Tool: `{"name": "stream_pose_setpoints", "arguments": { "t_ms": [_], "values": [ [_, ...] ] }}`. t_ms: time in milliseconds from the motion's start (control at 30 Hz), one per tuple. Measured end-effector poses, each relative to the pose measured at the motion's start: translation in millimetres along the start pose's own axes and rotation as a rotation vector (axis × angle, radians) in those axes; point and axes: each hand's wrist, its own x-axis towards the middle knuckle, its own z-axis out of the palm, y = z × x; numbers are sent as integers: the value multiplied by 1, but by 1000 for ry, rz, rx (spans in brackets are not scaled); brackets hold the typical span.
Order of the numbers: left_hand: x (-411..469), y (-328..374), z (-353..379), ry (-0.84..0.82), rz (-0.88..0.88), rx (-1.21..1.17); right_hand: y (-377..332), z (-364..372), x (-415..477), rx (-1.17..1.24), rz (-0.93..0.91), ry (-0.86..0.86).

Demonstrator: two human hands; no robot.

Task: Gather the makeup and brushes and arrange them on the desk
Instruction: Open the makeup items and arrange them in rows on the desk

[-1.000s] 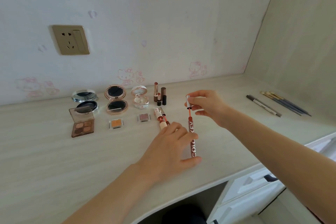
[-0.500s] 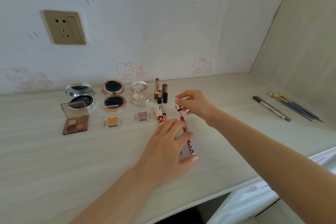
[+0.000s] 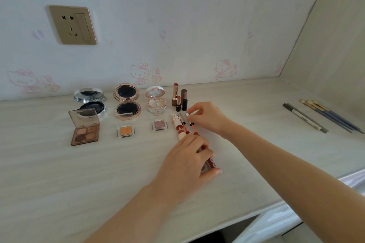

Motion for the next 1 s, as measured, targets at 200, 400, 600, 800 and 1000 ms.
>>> {"name": "stream_pose_setpoints", "arguments": {
  "t_ms": [200, 400, 600, 800, 1000],
  "values": [
    [-1, 0, 0, 4, -24, -19, -1, 2, 4, -26, -20, 18],
    [-2, 0, 0, -10, -52, -43, -1, 8, 7, -131, -73, 24],
    [-1, 0, 0, -7, -33, -23, -1, 7, 8, -162, -84, 18],
    [-2, -1, 1, -6, -41, -30, 2, 3, 3, -127, -64, 21],
    [-1, -1, -1, -3, -44, -46, 5, -11, -13, -144, -41, 36]
  ]
}}
